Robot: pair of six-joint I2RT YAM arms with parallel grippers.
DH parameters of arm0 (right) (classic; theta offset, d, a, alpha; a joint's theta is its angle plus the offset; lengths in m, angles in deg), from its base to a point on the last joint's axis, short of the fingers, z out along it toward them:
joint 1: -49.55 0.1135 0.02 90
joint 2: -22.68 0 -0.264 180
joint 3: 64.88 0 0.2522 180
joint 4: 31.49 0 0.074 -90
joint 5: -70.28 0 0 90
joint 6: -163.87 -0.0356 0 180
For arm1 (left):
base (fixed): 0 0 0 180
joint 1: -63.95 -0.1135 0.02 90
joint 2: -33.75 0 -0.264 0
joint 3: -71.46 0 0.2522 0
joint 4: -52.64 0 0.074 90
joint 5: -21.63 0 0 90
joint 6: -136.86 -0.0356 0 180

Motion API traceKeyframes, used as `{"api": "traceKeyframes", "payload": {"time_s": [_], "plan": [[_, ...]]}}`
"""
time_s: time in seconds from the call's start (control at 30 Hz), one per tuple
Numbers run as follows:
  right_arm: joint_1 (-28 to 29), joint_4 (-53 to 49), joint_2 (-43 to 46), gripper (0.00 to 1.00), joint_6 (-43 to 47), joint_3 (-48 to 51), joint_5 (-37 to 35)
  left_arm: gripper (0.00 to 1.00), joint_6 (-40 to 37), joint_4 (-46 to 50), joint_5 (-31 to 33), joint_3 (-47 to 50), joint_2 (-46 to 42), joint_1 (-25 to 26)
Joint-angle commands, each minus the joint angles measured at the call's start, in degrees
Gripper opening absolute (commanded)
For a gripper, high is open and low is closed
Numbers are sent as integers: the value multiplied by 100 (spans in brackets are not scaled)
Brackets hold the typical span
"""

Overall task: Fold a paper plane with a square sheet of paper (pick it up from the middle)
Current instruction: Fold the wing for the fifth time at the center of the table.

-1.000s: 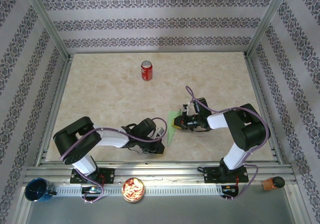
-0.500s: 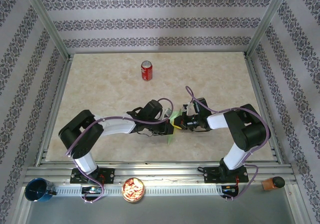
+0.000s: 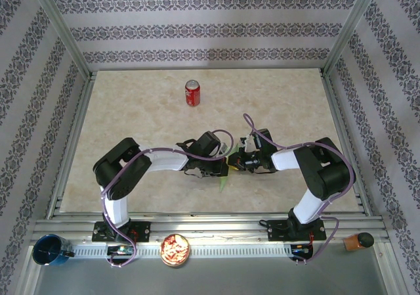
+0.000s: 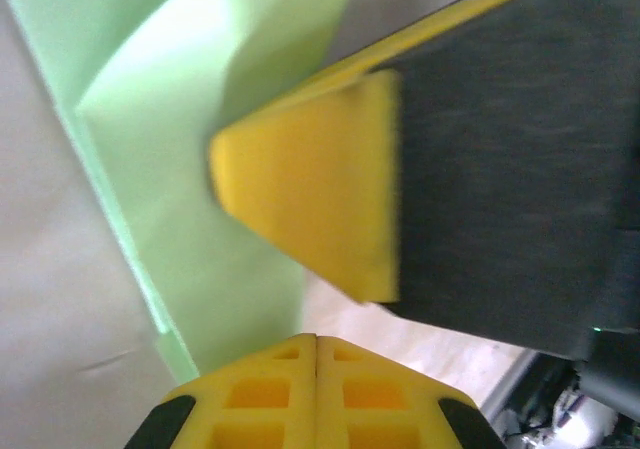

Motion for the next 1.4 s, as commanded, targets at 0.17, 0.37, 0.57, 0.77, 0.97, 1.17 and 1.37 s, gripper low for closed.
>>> {"api": "traceKeyframes", "payload": {"time_s": [0.17, 0.37, 0.57, 0.77, 0.97, 1.17, 1.37], "plan": [[21, -480, -7, 3, 7, 101, -552, 4, -332, 552, 416, 148, 182, 8], [-5, -711, 382, 4, 13, -87, -416, 0, -469, 477, 309, 629, 146, 34], [-145, -1223, 1443, 7, 173, -163, -617, 0, -818, 339, 96, 1157, -104, 28], [-253, -1517, 2255, 5, 446, 289, -707, 0, -1042, 328, -35, 1394, -208, 28], [465, -1387, 2129, 3, 532, 311, -969, 0, -1196, 469, -114, 1428, -246, 25], [750, -1274, 1508, 3, 711, 137, -996, 0, -1129, 333, -149, 1598, -288, 22], [725, -1115, 1163, 2, 667, -12, -1033, 0, -1074, 283, -149, 1640, -294, 27]]}}
